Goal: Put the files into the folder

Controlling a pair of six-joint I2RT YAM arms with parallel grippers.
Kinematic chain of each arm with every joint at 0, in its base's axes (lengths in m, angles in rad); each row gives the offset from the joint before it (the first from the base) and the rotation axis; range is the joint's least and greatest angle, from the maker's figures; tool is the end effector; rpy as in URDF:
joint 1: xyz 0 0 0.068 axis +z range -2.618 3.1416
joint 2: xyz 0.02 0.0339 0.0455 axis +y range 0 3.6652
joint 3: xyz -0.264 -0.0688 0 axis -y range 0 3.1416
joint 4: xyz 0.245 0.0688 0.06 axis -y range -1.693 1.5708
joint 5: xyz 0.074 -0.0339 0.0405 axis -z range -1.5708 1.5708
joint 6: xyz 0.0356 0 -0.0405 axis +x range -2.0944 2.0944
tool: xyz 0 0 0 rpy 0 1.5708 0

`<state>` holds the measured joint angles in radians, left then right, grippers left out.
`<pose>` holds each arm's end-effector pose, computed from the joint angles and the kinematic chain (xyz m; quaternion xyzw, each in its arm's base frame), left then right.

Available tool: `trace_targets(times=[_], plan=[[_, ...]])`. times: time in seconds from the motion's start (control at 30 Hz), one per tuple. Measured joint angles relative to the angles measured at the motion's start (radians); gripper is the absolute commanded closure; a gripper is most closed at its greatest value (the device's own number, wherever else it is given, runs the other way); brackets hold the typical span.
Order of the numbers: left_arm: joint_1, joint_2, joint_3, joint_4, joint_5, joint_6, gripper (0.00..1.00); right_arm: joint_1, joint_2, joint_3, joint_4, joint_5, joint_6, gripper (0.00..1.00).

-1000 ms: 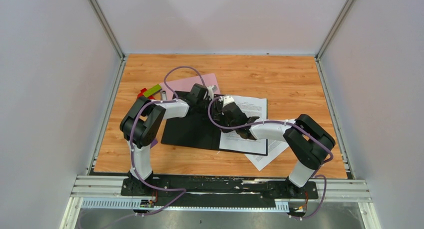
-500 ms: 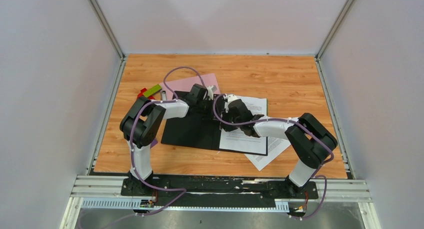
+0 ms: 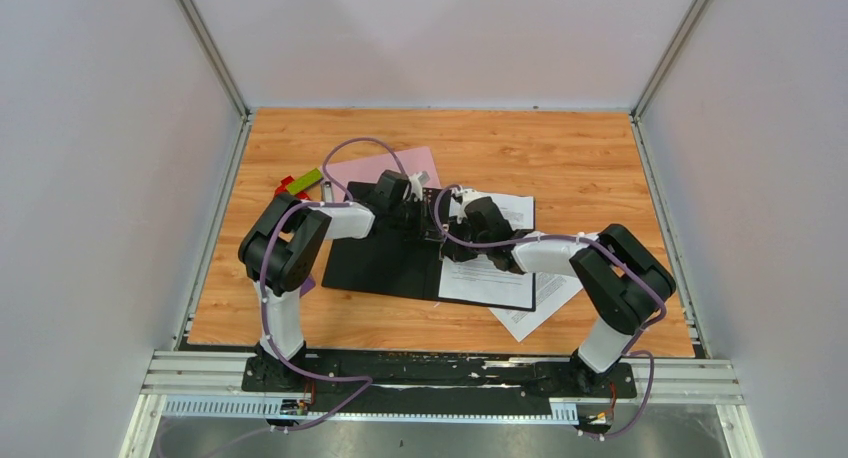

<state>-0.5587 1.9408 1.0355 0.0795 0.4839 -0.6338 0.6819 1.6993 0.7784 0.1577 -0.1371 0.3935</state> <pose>0.3181 -0.2184 0.1264 0.0532 0.9069 -0.3831 0.1671 0.2522 0.2110 0.1410 -0.1585 0.9040 0.2549 0.3044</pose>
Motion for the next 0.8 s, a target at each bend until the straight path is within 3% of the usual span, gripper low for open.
trace_targets(times=[0.8], plan=[[0.016, -0.008, -0.139, 0.259, 0.028, -0.177, 0.81, -0.079, 0.039, -0.051, 0.143, -0.185, 0.123, 1.0]])
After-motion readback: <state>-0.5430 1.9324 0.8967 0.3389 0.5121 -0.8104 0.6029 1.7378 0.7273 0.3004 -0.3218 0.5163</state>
